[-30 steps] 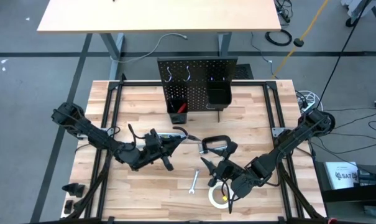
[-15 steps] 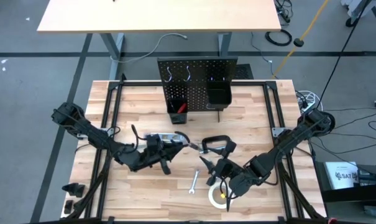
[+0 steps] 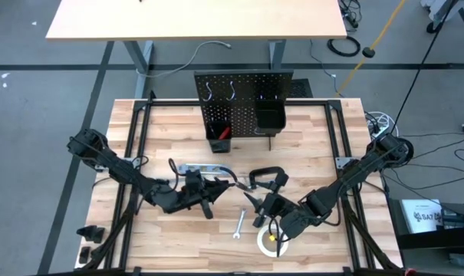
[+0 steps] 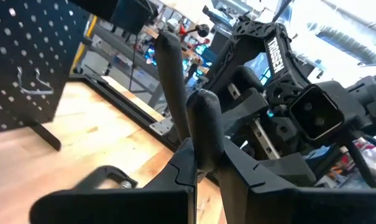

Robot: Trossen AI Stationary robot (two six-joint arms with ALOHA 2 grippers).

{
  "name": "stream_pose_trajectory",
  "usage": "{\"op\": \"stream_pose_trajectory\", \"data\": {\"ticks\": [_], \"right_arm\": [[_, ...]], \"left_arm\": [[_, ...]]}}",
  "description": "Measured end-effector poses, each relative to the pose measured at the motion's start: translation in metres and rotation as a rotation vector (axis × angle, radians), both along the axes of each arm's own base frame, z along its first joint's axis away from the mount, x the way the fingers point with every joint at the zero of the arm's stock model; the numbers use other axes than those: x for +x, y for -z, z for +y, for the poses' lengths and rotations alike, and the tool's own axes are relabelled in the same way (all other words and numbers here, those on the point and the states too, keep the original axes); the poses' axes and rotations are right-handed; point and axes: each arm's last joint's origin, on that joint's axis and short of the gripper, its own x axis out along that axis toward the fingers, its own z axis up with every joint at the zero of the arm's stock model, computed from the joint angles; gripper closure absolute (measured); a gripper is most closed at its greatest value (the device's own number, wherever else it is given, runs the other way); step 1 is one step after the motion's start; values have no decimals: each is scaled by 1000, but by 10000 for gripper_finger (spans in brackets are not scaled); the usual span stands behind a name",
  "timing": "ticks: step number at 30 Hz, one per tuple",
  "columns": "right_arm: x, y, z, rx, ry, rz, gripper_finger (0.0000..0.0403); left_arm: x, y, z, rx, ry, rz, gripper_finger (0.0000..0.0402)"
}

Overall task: Hang tools onto peg board
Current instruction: Put the long nose pliers into the bottom black bin on the pegboard

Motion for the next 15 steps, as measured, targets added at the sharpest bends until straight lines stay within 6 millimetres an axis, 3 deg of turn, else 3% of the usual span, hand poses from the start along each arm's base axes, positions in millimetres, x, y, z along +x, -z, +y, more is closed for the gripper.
{"op": "stream_pose_trajectory", "data": {"ticks": [5,15], "right_arm": [[5,2,-3,72,-85,16,209],[17,18,-11,72,-34,37,209]], "left_arm": [[2,1,-1,-21,10,-27,368],[2,1,-1,5,19,-15,368]]}}
